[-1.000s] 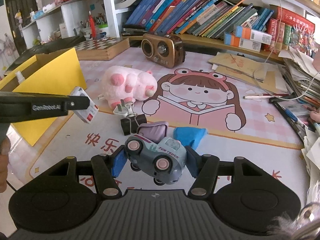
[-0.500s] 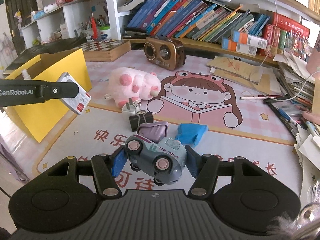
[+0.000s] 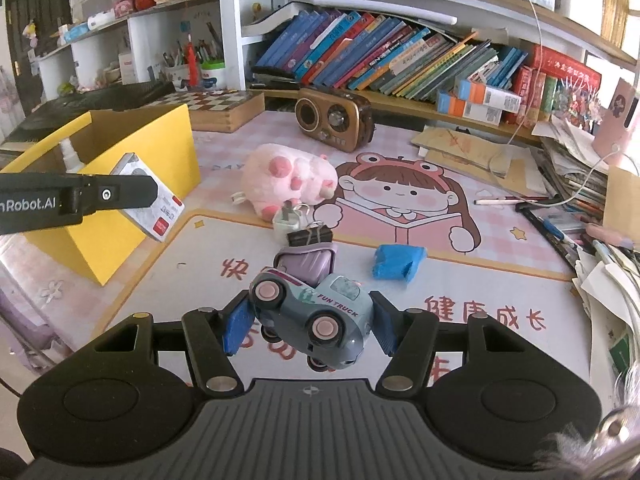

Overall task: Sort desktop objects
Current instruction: 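Carry the toy car and white-and-red box over the yellow cardboard box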

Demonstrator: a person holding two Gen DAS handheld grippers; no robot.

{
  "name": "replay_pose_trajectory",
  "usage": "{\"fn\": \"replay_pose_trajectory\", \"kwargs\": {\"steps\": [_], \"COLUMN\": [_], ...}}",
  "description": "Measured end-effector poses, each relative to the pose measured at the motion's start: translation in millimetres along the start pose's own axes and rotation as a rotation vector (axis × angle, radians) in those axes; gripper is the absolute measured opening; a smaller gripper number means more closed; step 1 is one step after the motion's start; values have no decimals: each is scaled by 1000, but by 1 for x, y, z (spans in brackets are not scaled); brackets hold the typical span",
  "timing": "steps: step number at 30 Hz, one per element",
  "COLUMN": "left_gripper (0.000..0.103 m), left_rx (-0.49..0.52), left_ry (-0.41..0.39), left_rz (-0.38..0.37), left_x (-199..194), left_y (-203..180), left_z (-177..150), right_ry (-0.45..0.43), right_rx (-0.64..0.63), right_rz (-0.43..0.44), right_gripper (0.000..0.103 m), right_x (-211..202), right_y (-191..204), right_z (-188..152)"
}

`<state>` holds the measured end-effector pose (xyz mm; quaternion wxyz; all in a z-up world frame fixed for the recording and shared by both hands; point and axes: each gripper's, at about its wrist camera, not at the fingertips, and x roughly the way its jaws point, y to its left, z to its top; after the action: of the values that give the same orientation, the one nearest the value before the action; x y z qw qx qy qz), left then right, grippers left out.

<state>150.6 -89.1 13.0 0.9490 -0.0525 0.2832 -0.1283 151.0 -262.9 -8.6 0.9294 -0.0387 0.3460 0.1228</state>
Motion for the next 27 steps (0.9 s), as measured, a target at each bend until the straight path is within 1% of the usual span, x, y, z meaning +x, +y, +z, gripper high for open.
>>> {"fn": "replay_pose_trajectory", "kwargs": {"steps": [8,27], "left_gripper": [15,14], "left_rx": [5,-34], "left_ry": [-1,17], "left_rz": [-28,-18], "left_x": [-30,-96], "left_y": [19,69], "left_z": [-12,-52], "right_ry": [-3,2], "right_rx": [-3,-16], "right_rz": [-20,-9], "right_gripper": [58,58], "right_x": [-18,-53], "right_y": [33,115], "right_z": [-9,-37]}}
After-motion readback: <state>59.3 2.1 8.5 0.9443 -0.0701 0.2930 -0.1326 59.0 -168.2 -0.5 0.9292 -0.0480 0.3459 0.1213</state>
